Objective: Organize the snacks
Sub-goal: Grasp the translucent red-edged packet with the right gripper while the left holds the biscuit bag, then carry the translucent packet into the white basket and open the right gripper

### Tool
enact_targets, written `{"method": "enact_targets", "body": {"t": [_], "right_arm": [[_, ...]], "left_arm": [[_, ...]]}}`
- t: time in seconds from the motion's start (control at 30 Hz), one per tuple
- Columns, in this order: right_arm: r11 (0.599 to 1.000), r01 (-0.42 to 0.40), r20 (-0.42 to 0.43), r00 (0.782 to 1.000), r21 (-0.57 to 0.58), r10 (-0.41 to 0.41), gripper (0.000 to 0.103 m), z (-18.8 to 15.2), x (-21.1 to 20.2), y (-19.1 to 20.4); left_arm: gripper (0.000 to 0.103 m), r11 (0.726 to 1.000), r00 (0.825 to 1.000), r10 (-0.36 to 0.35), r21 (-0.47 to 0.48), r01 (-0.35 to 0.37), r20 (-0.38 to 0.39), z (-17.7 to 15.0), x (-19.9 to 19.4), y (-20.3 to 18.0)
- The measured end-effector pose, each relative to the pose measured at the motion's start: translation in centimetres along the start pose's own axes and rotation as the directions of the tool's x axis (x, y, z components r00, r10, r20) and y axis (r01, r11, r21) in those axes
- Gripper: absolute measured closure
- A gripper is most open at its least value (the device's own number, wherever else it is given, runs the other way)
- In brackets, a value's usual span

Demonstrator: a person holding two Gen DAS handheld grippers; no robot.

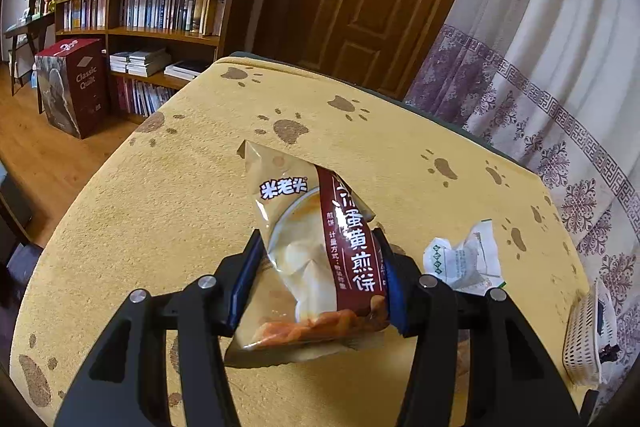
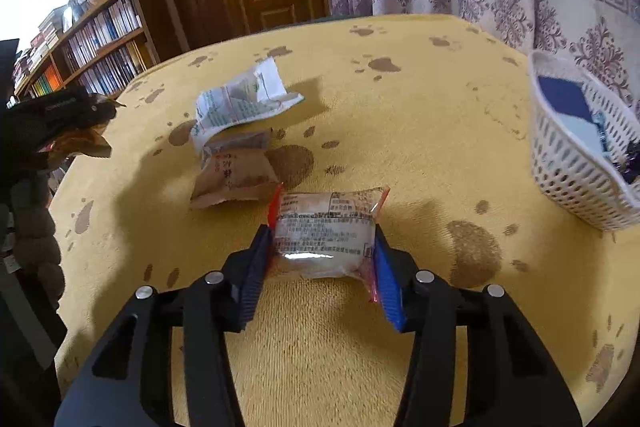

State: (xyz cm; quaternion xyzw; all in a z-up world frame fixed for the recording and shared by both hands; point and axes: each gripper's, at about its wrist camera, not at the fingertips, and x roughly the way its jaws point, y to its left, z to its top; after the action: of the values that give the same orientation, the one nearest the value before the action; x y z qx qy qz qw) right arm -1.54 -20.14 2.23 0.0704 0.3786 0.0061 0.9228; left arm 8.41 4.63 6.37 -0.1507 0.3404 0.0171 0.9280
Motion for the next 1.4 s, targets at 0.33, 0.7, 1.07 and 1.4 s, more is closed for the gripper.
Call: {"method": "enact_targets", "body": {"t": [0.33, 0.7, 1.07, 1.4], "right_arm": [[0.998, 0.021, 0.113, 0.993, 0.055, -0.027, 0.053, 1.5, -4.4, -2.3], [0.975, 0.126, 0.208, 0.964, 0.183, -0.164, 0.052, 3.6, -8.0, -9.2], [0.928, 0.229, 0.209, 0.932, 0.294, -0.296, 0.052, 4.6, -8.2, -15.9], [0.887, 0.26, 0.214, 0.909, 0.382, -0.358, 0.038, 3.8, -8.6, -19.6]], "left_arm": [[0.05, 0.997, 0.998, -0.057, 0.047, 0.056, 0.023, -0.5, -1.3, -1.8], [0.05, 0.988, 0.994, -0.107, 0.112, 0.102, 0.038, -1.4, -2.4, -4.3], [0.05, 0.981, 0.992, -0.124, 0.154, 0.118, 0.034, -2.2, -2.6, -5.4], [0.05, 0.978, 0.992, -0.126, 0.17, 0.118, 0.032, -2.7, -2.5, -5.8]]}}
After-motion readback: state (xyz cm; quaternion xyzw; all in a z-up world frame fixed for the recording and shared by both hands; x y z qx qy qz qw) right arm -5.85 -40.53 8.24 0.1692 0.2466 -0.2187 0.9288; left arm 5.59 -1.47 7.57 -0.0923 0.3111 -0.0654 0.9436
